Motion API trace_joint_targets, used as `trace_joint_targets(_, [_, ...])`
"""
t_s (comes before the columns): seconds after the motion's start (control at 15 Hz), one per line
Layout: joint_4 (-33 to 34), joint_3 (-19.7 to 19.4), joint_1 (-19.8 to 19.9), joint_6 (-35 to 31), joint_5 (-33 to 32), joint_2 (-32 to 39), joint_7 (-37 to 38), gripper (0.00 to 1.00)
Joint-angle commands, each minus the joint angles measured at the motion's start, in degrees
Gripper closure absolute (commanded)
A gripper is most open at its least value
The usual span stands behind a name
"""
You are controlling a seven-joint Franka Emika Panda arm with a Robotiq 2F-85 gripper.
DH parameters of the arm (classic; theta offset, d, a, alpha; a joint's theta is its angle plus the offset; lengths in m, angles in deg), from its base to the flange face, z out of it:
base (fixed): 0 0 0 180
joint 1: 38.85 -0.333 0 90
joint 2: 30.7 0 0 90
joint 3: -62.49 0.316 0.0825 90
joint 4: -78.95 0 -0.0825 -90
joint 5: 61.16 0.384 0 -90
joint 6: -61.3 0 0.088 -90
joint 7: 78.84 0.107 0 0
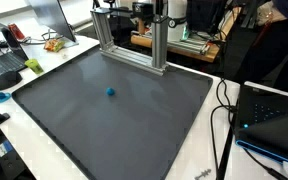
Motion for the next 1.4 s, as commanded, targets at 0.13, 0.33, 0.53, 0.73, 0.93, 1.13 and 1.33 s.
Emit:
trace_joint_targets(0.13, [0.08, -0.24, -0.28, 0.06, -0.14, 0.08, 0.12, 0.00])
trace_joint_targets(0.33, [0.08, -0.24, -0.28, 0.06, -0.14, 0.08, 0.12, 0.00])
trace_joint_targets(0.53, [-1.27, -1.51, 0.27, -1.67, -1.86, -0.81, -2.52, 0.00])
trace_joint_targets(0.73, [-3.61, -3.91, 0.65, -5.57, -4.15, -2.35, -7.20, 0.00])
trace_joint_targets(0.93, [-6.05, -7.51, 0.94, -9.12, -5.92, -3.72, -13.14, 0.00])
trace_joint_targets(1.13, [-8.23, -10.70, 2.70, -10.04, -8.28, -5.16, -16.10, 0.00])
trace_joint_targets(1.33, [-10.81, -14.03, 4.58, -12.68, -10.09, -7.17, -19.41, 0.00])
